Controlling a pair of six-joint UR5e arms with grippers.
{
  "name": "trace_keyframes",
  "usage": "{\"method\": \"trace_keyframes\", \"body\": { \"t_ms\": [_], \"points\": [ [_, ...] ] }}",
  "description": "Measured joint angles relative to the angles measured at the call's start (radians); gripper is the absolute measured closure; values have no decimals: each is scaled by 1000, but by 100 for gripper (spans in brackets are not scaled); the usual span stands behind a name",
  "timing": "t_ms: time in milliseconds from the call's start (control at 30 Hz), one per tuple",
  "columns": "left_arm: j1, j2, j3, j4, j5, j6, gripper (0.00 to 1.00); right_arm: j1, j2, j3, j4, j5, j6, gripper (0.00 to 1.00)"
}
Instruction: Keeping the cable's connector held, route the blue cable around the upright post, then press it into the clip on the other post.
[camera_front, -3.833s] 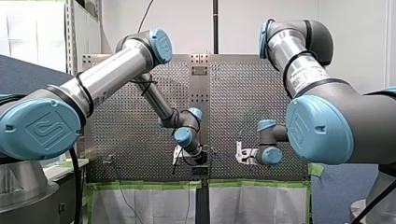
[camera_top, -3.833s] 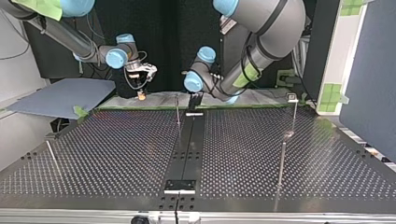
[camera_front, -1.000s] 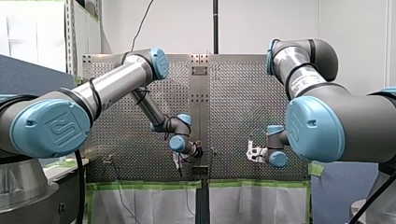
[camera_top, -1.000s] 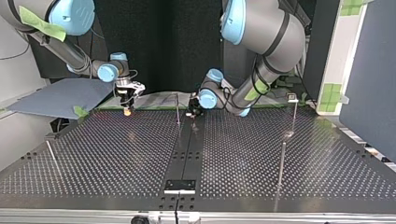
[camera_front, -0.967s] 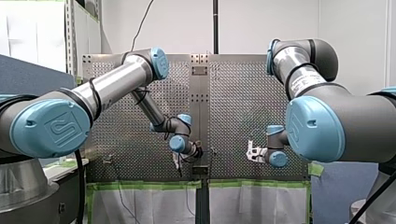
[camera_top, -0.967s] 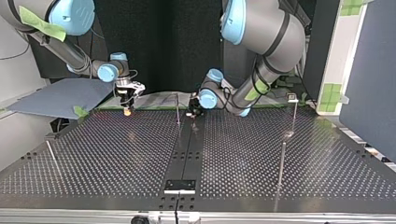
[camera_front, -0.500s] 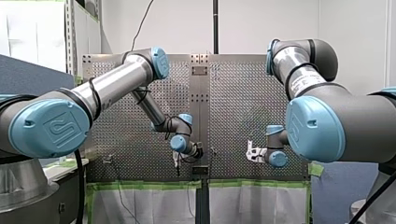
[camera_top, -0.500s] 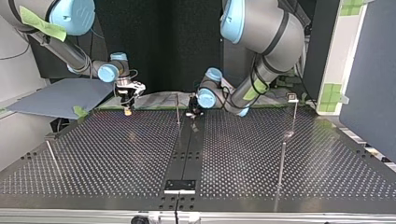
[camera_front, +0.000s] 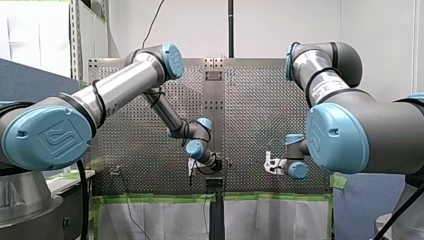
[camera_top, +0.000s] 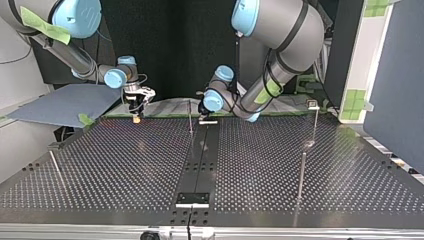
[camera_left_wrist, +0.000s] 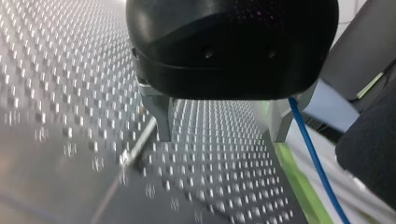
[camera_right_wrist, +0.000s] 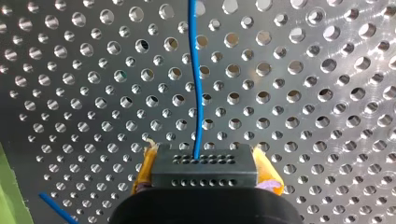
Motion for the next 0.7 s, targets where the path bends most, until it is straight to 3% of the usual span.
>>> {"method": "trace_keyframes", "body": {
  "t_ms": [333, 700],
  "points": [
    [-4, 84, -84, 49, 22, 85, 0, 0, 0, 0, 6, 1, 0, 100],
    [-22, 170, -185, 131, -7, 171, 0, -1, 0, 0, 20, 1, 0, 100]
  ]
}}
